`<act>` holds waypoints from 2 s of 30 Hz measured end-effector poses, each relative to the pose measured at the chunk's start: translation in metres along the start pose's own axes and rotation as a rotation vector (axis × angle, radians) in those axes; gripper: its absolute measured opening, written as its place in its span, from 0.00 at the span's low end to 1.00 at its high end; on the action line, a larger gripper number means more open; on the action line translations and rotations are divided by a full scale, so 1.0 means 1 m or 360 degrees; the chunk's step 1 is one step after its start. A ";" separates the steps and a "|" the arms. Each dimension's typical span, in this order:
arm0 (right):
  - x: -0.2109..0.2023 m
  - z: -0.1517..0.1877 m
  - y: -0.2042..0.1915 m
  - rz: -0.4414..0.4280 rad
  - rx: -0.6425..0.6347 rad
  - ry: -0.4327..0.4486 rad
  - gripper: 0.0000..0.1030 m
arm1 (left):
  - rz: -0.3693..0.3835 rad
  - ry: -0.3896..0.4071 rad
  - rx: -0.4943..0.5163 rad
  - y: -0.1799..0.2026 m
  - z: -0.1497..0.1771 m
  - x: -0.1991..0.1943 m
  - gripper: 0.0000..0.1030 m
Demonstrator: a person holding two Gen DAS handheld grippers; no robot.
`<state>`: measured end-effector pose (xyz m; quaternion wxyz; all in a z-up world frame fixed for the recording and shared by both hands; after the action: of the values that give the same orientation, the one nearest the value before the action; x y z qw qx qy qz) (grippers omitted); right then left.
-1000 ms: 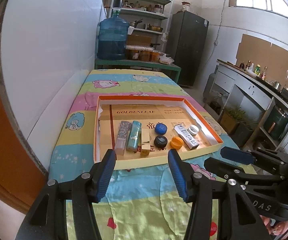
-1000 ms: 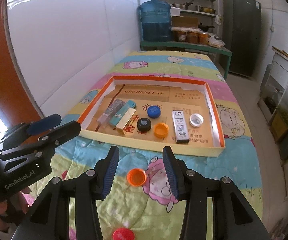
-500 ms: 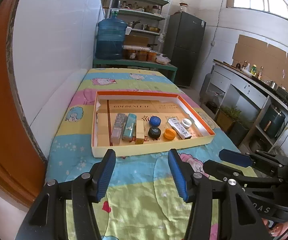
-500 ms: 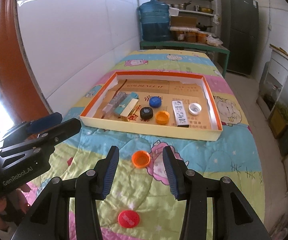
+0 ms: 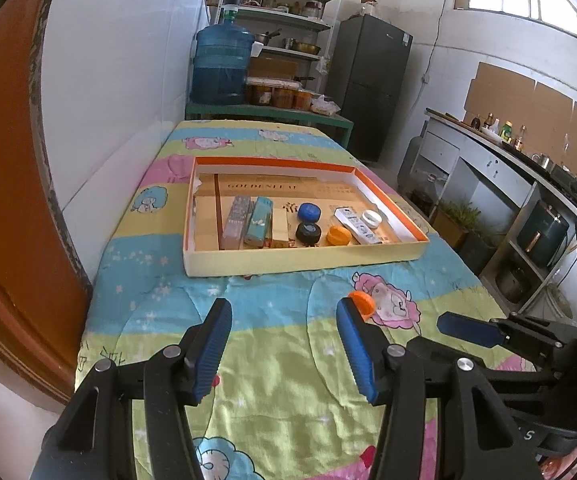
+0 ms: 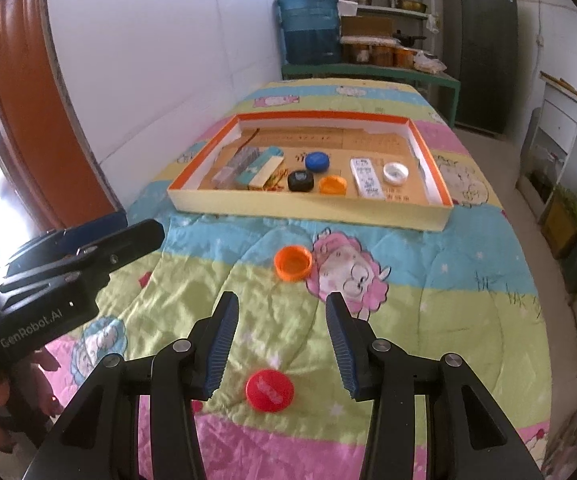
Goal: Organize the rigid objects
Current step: 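Move the left gripper toward the orange cap while the right gripper approaches the red cap, then grasp the red Coca-Cola cap with the right gripper while the left gripper grasps the orange cap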
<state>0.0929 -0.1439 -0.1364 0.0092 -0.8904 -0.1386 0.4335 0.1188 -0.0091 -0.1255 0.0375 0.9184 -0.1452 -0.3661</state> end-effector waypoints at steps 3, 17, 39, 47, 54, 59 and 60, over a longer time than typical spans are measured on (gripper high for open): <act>0.001 0.007 0.000 -0.0004 0.0009 -0.0006 0.45 | 0.0002 0.0001 -0.0003 -0.001 0.002 -0.001 0.53; 0.008 0.043 -0.010 0.0022 -0.0012 -0.0041 0.45 | 0.0020 -0.0050 -0.0036 -0.001 0.033 0.003 0.53; 0.016 0.054 0.005 0.0129 -0.0074 -0.0007 0.30 | 0.0107 -0.0156 0.0168 0.042 0.017 0.043 0.53; 0.011 0.052 0.035 0.0163 0.0021 0.0008 0.30 | 0.0127 -0.0246 0.0266 0.070 0.007 0.086 0.53; 0.010 0.048 0.045 0.0150 0.0055 0.0031 0.30 | 0.0095 -0.0299 0.0268 0.075 0.002 0.106 0.53; 0.011 0.046 0.050 0.0138 0.0066 0.0043 0.30 | 0.0079 -0.0342 0.0263 0.077 0.002 0.114 0.53; 0.011 0.045 0.051 0.0136 0.0069 0.0044 0.30 | 0.0083 -0.0349 0.0254 0.075 0.003 0.115 0.53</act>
<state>0.0764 -0.1946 -0.1803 0.0119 -0.9010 -0.0907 0.4241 0.1782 -0.1149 -0.1902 -0.0422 0.8689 -0.2008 -0.4504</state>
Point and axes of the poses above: each gripper's, at about its wrist camera, not at the fingertips, and x roughly the way its jaws point, y to its right, z to its underside, the point moved 6 cm from there along x, roughly the way its jaws point, and after that the axes turned 3 degrees about -y, right-handed, at the moved point
